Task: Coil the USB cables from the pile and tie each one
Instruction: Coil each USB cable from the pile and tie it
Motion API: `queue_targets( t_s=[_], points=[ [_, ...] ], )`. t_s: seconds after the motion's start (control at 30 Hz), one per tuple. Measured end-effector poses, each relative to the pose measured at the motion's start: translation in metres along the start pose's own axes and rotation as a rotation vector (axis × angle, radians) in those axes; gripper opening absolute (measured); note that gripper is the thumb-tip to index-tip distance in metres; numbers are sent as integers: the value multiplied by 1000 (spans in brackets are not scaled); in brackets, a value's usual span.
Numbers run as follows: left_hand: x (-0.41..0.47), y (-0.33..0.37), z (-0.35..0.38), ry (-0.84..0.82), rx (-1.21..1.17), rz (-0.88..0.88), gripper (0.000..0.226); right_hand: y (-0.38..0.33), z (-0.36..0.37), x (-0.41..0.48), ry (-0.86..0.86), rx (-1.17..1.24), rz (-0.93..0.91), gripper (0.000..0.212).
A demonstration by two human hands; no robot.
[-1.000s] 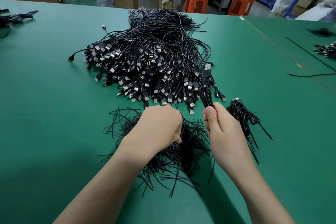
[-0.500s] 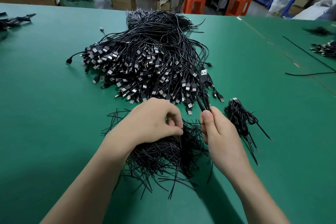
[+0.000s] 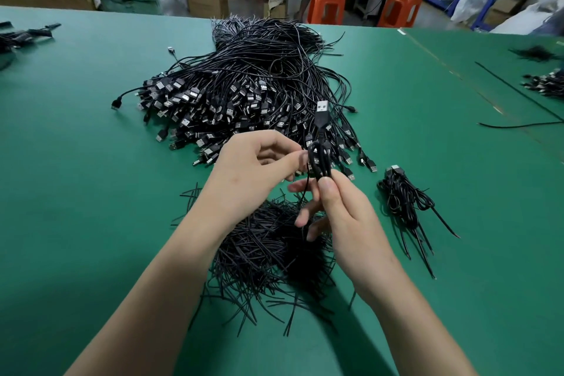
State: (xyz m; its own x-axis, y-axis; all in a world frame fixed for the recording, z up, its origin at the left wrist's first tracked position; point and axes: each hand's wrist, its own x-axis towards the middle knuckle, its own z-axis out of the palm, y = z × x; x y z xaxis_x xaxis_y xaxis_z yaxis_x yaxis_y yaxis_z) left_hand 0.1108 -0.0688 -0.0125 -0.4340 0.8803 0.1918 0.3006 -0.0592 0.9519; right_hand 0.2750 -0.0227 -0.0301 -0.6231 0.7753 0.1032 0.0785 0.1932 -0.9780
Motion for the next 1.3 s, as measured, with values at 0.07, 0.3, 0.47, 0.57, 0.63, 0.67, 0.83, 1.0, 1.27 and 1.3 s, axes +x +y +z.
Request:
queue_targets(
  t_s=[0.07,0.3,0.47,0.57,0.63,0.67,0.83,1.0,1.27,1.3],
  points=[
    [-1,1,4,23,-43,-5,3,-1,5,-1,-31,104,24,30],
    [-7,5,12,-282,-60,-50,26,-7,6,0,143,228,-30,36],
    [-8,2,18,-394,-80,-243,27,-4,-1,2,341,150,-69,38],
    [-11,0,28,-328,-95,-214,13,-2,0,2,361,122,-94,36],
    [-12,-2,32,-276,-95,-189,9,-1,0,2,374,89,-125,35],
    [-12,-3,34,-264,-108,-185,8,-1,-1,2,384,82,-144,35],
    [-11,-5,41,-193,-187,-230,5,-5,-4,3,375,37,-169,41],
    [-7,-7,31,-106,-67,-227,7,-3,-19,4,412,-149,-134,35],
    [-12,9,28,-145,153,-89,4,3,-18,1,263,-209,-114,29],
    [-12,9,28,-143,152,-86,5,3,-16,2,279,-176,-104,30]
  ],
)
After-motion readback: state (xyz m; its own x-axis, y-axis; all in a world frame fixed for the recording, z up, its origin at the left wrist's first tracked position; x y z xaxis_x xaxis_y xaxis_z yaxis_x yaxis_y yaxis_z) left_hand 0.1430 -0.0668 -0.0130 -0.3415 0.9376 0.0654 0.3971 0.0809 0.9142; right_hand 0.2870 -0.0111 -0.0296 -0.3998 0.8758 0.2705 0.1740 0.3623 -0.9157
